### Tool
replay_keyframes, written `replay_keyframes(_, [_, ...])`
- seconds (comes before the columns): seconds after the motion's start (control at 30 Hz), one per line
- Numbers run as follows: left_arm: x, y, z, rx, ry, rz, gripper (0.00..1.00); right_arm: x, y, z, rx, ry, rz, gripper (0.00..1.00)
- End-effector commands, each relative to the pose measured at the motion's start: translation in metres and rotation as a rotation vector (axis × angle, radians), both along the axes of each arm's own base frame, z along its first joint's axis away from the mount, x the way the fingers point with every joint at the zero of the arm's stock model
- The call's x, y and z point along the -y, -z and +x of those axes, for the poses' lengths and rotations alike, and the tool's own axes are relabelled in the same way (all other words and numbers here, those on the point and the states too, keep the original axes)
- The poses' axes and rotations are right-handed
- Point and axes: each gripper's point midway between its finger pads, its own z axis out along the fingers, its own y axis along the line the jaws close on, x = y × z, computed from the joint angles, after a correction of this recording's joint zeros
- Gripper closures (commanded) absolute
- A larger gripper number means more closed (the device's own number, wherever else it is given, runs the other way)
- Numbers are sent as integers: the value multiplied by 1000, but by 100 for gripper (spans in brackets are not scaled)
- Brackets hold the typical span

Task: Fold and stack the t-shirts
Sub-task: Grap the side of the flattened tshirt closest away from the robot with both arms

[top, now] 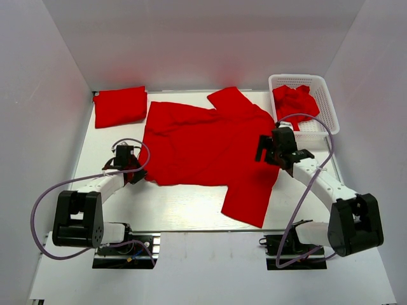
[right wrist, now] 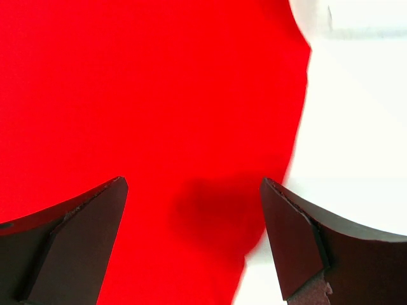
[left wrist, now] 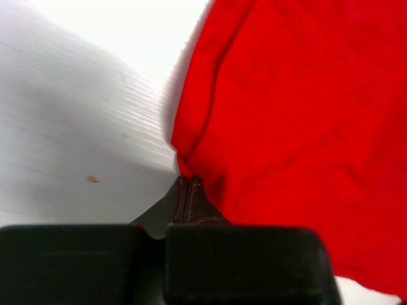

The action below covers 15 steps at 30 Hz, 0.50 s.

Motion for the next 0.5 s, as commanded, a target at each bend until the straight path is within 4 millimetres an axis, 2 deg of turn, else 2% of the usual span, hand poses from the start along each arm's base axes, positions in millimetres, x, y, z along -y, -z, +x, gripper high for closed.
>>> replay_keyframes(0.0, [17, 32, -50, -167, 81, -70, 100, 16, 6, -39, -114, 34, -43, 10])
replay_keyframes(0.03, [17, 30, -52, -155, 82, -70, 100, 6, 12, -57, -185, -31, -5, 10])
replay_keyframes(0.1, [15, 27, -52, -148, 78, -62, 100, -10, 9, -75, -220, -123, 46, 10])
replay_keyframes(0.13, [13, 26, -54, -150, 82, -48, 100, -15, 18, -95, -291, -164, 67, 10])
replay_keyframes(0.17, [13, 26, -54, -150, 82, -48, 100, -15, 21, -101, -314, -170, 66, 10])
replay_keyframes(0.2, [13, 26, -54, -150, 82, -48, 100, -30, 24, -116, -351, -236, 113, 10])
replay_keyframes(0.3, [13, 22, -55, -154, 82, -47, 100, -35, 46, -149, -467, -227, 144, 10])
replay_keyframes(0.37, [9, 21, -53, -155, 61, -31, 100, -43, 52, -162, -501, -234, 157, 10])
replay_keyframes(0.47, [2, 13, -48, -141, 29, -13, 100, -40, 61, -179, -558, -214, 106, 10])
